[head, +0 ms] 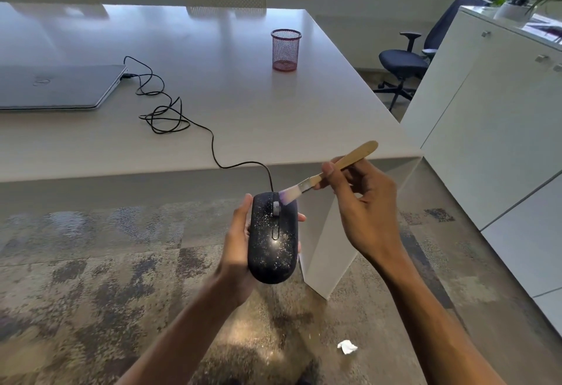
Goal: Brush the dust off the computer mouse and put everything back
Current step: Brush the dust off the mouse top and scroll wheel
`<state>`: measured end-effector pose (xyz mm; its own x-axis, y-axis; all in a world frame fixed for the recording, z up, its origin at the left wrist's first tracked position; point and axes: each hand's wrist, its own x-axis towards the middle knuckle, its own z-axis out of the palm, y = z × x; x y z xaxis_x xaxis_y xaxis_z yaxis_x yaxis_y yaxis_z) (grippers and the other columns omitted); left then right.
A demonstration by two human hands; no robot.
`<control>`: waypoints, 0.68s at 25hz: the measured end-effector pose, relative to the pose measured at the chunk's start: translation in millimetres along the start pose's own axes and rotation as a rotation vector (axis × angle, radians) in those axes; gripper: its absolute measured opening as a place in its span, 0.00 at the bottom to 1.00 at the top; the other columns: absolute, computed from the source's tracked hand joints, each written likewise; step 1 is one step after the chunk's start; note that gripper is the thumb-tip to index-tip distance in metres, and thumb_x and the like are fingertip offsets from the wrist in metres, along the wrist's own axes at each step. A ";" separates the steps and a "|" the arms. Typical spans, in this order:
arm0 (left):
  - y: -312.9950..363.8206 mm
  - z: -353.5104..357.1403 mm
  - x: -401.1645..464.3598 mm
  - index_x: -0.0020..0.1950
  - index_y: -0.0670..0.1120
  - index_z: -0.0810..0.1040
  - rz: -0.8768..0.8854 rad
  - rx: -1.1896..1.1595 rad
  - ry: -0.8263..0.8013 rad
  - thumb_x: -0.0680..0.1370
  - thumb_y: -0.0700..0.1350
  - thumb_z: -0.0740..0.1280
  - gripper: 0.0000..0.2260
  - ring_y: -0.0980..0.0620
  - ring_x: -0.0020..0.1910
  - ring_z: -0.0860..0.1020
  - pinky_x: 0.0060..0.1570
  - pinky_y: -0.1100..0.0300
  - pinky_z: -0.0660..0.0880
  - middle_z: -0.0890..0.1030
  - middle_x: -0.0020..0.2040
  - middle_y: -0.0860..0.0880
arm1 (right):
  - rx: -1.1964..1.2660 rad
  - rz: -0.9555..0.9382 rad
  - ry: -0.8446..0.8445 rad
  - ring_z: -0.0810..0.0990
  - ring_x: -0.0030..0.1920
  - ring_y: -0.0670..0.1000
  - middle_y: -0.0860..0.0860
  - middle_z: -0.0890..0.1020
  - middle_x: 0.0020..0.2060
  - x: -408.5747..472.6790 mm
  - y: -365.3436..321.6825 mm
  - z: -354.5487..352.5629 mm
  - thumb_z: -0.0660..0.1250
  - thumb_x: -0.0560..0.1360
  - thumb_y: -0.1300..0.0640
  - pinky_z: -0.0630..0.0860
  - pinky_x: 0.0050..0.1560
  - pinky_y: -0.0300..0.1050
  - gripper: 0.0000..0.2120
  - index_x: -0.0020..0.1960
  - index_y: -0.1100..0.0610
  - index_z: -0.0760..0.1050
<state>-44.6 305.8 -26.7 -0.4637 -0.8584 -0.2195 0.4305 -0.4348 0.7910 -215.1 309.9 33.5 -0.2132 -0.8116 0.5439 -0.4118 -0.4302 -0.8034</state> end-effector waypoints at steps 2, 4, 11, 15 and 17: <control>0.0 -2.5 -2.1 0.62 0.34 0.77 -0.007 -0.010 -0.001 0.80 0.65 0.53 0.35 0.47 0.35 0.81 0.36 0.56 0.79 0.85 0.41 0.43 | -0.007 -0.016 0.072 0.84 0.41 0.37 0.36 0.83 0.36 1.4 -0.7 0.4 0.64 0.78 0.49 0.77 0.44 0.28 0.08 0.49 0.52 0.78; -0.8 -4.5 -3.6 0.63 0.33 0.76 0.001 -0.013 0.000 0.80 0.64 0.52 0.35 0.47 0.36 0.81 0.36 0.56 0.79 0.84 0.42 0.42 | 0.047 -0.047 0.080 0.85 0.42 0.40 0.36 0.84 0.38 0.4 -2.6 -0.4 0.66 0.79 0.50 0.79 0.44 0.32 0.05 0.49 0.50 0.78; -3.9 -5.0 -10.8 0.66 0.31 0.73 0.029 -0.052 0.015 0.80 0.61 0.52 0.34 0.45 0.36 0.81 0.36 0.55 0.78 0.84 0.44 0.40 | -0.033 -0.011 0.075 0.84 0.41 0.36 0.31 0.81 0.34 1.2 -7.0 5.1 0.64 0.78 0.47 0.76 0.42 0.26 0.07 0.48 0.50 0.77; -6.4 -2.0 -14.2 0.66 0.31 0.73 0.035 -0.024 0.022 0.80 0.62 0.53 0.34 0.46 0.37 0.81 0.37 0.54 0.78 0.84 0.43 0.41 | 0.068 -0.024 -0.011 0.85 0.42 0.40 0.40 0.85 0.39 -4.2 -9.6 7.2 0.64 0.78 0.47 0.79 0.43 0.32 0.08 0.49 0.50 0.78; -6.6 0.3 -16.5 0.66 0.33 0.75 0.040 -0.022 0.035 0.80 0.62 0.54 0.33 0.46 0.37 0.81 0.37 0.54 0.78 0.85 0.46 0.40 | 0.030 -0.015 -0.046 0.85 0.42 0.39 0.41 0.84 0.37 -6.4 -9.3 7.2 0.64 0.78 0.47 0.77 0.43 0.29 0.10 0.49 0.53 0.79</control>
<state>-40.0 322.9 -28.1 -0.4186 -0.8839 -0.2085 0.4647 -0.4057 0.7870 -203.5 316.3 35.8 -0.1660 -0.8220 0.5448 -0.3875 -0.4537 -0.8025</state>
